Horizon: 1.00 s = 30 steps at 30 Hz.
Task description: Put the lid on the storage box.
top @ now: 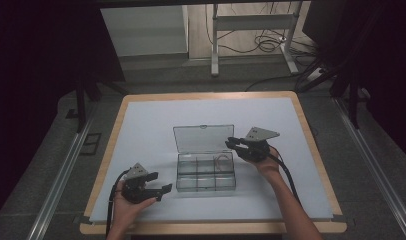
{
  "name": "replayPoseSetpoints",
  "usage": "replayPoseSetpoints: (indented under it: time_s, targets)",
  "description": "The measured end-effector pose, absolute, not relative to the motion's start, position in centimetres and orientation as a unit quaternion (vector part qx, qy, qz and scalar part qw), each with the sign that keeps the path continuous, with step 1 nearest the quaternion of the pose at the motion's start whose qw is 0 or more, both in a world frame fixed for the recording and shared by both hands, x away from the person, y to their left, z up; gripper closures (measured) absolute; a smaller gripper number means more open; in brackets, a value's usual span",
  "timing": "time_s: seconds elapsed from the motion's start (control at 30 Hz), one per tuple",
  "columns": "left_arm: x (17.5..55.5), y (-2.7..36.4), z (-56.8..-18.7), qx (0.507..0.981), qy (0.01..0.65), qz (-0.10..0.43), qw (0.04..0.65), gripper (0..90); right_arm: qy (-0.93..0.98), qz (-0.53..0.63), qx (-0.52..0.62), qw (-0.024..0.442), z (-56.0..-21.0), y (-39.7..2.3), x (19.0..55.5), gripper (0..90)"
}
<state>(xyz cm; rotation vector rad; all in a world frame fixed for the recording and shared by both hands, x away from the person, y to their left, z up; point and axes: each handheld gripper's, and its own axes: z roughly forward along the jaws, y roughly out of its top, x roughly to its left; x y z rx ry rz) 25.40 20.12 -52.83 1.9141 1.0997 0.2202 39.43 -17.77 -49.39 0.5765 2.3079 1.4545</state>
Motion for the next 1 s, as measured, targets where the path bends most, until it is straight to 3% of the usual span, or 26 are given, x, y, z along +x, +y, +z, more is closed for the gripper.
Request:
replayPoseSetpoints:
  time_s: [0.37, 0.47, 0.67, 0.87, 1.0]
  targets:
    - [25.4, 20.3, -52.7, 0.764, 0.45, 0.09, 0.454, 26.8, 0.815, 0.516, 0.2, 0.17, -49.4, -18.0, 39.1, 74.4]
    - [25.4, 20.4, -52.6, 0.759, 0.453, 0.085, 0.46, 32.0, 0.815, 0.516, 0.2, 0.171, -49.5, -18.0, 39.1, 74.4]
    - [25.4, 20.2, -51.7, 0.755, 0.445, 0.086, 0.474, 49.3, 0.816, 0.516, 0.198, 0.169, -49.5, -18.0, 39.0, 74.4]
    - [25.5, 20.0, -50.6, 0.742, 0.447, 0.108, 0.488, 76.0, 0.818, 0.513, 0.195, 0.169, -49.5, -18.0, 38.9, 74.2]
    - [26.0, 19.4, -49.8, 0.74, 0.441, 0.114, 0.494, 87.9, 0.819, 0.514, 0.195, 0.164, -49.5, -18.0, 39.0, 73.8]
